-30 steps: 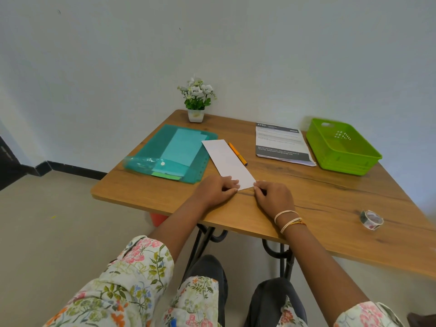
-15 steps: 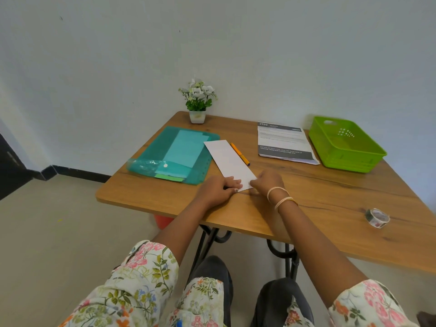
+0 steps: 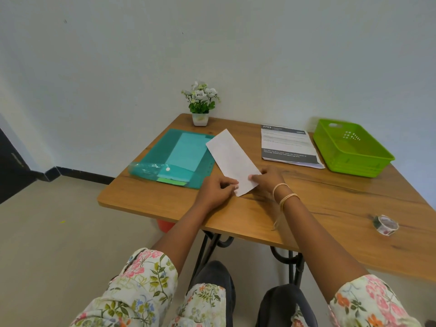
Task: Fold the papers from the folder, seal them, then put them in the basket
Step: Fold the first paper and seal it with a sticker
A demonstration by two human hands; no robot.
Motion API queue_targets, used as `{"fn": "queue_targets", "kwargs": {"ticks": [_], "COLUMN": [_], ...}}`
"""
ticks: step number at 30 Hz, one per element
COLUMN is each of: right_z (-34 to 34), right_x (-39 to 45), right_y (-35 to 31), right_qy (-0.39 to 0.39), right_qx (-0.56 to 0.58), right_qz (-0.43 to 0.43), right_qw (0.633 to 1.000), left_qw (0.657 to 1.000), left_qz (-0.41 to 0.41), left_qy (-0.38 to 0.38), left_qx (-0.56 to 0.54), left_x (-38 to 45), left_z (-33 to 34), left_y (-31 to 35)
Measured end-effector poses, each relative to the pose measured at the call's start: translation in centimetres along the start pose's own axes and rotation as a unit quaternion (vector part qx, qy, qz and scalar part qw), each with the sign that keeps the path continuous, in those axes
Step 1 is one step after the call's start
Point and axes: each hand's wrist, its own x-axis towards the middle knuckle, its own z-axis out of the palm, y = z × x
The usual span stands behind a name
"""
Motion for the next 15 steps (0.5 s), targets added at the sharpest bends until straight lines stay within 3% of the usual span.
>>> {"fn": "queue_targets", "kwargs": {"ticks": [5, 9, 12, 15], "right_z": [-3.4, -6.7, -8.4, -9.4], "right_x": [-0.9, -2.5, -2.8, -2.5], "right_y": [0.3, 1.3, 3.1, 5.9], "right_qy": [0.100, 0.164, 0.189, 0.164], "right_qx": [-0.053, -0.089, -0.092, -0.071], "right_qz": [-0.144, -0.252, -0.241, -0.195], "right_qw": [0.983, 0.950, 0.947, 0.964], "left_qw": [0.996, 0.966, 0.949, 0.937], "left_qz": [-0.003, -0.075, -0.104, -0.132], "left_qy": [0.054, 0.074, 0.089, 0.105], "left_qx": [-0.069, -0.235, -0.285, -0.305], "left_x": [0.0, -0.1, 0.2, 0.6], "left_z": [-0.3, -0.3, -0.2, -0.1], "left_y": [-0.1, 0.5, 0.3, 0.0]}}
